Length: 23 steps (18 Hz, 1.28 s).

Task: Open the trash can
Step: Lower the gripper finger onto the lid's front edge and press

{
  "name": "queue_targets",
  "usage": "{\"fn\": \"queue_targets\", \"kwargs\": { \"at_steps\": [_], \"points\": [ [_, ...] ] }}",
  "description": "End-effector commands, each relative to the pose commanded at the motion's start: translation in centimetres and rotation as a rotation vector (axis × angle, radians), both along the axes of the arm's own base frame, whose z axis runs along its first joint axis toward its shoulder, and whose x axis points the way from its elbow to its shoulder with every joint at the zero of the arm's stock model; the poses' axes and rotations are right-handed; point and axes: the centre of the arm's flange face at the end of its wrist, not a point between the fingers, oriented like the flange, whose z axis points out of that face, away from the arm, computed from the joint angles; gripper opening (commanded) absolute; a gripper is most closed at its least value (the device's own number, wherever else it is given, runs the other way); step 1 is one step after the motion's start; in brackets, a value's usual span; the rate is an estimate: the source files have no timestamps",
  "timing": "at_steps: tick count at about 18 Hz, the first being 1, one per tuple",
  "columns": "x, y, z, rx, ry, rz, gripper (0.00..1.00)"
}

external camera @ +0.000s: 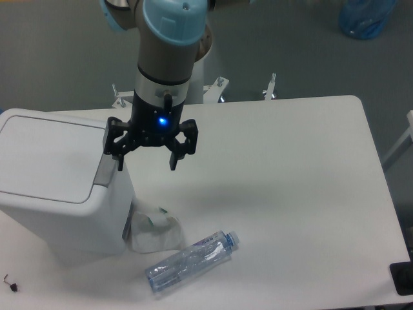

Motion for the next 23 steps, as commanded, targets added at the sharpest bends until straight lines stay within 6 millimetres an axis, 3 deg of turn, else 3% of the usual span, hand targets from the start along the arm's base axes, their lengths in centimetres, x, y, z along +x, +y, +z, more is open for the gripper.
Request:
{"fn": "queue_targets", "kwargs": {
  "at_steps": [23],
  "points": [
    [1.1,0.4,-1.3,-0.020,-0.013,-0.021,1.00]
  ]
}}
